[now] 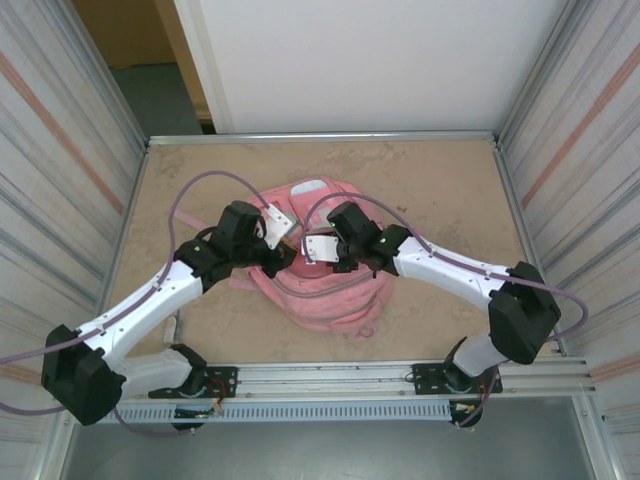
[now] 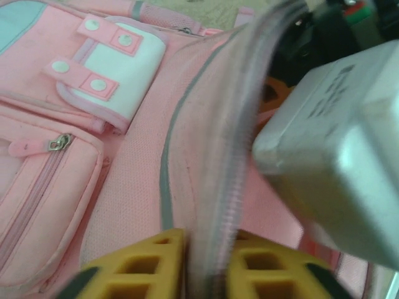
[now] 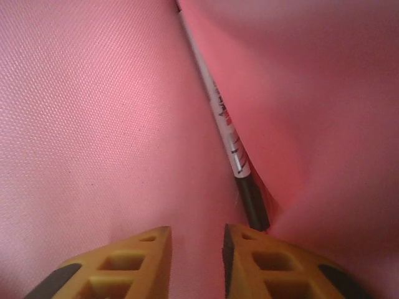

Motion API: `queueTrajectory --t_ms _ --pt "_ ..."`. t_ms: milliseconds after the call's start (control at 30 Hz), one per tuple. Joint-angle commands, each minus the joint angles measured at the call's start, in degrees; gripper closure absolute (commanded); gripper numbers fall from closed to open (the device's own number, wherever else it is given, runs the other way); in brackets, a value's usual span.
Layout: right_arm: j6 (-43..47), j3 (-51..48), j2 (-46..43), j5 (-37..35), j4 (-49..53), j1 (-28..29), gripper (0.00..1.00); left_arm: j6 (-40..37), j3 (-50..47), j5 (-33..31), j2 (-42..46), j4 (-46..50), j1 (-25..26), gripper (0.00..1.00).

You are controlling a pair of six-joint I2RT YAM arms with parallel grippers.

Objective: Pack the student bag

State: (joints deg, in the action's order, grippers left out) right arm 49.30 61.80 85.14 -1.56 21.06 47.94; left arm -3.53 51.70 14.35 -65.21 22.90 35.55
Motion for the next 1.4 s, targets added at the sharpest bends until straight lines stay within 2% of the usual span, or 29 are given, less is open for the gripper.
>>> queueTrajectory --t_ms 0,100,233,333,433,467,567,700,833,967,1100,1267,1367 --pt "-6.61 -1.47 -6.56 3.98 0.57 -0.65 0.69 7.40 0.68 -6.89 4.64 2.02 -1.18 0.56" --pt "-12.17 -4.48 -14.08 9.69 2.57 -0.43 0.65 14.77 0.65 -11.18 7.98 6.74 -2.98 0.39" --pt "-17.27 -11.34 -25.68 17.09 0.16 -0.39 0.60 24.45 3.41 -16.68 10.98 18.92 -6.52 0.34" --pt "-19.59 -16.46 -31.42 19.35 -4.12 -0.01 0.56 28.70 4.04 -19.73 12.30 28.64 -9.17 0.30" --pt "-18.30 -17.95 -30.79 19.68 -5.47 0.55 0.54 37.52 1.74 -19.08 14.07 36.77 -18.65 0.16" --pt "-17.92 -16.90 -29.43 19.34 -4.54 1.02 0.54 39.93 0.50 -18.15 14.30 38.89 -22.94 0.09" --pt "-17.18 -12.11 -24.76 18.13 1.14 2.87 0.49 42.27 -3.10 -14.36 14.31 41.59 -35.33 0.03" --pt "-18.47 -11.61 -24.35 18.96 1.66 3.94 0.48 46.21 -4.99 -17.90 9.41 45.36 -46.77 0.02" --pt "-21.00 -12.89 -25.12 22.35 -2.50 3.18 0.48 50.42 -3.54 -22.74 -1.53 48.58 -50.35 0.01" --pt "-22.08 -12.47 -24.60 22.71 -2.26 2.69 0.48 53.24 -5.83 -20.49 -10.23 44.90 -51.49 0.01" --pt "-23.03 -11.95 -23.01 24.13 -2.35 2.03 0.48 54.06 -7.90 -21.59 -11.89 41.54 -51.63 0.01" --pt "-23.27 -11.43 -22.39 24.71 -1.15 2.04 0.48 54.04 -8.10 -28.75 -13.92 41.53 -52.13 0.01" --pt "-23.28 -11.10 -22.53 25.29 -0.68 1.97 0.48 53.02 -8.94 -24.91 -17.61 39.21 -53.27 0.01"
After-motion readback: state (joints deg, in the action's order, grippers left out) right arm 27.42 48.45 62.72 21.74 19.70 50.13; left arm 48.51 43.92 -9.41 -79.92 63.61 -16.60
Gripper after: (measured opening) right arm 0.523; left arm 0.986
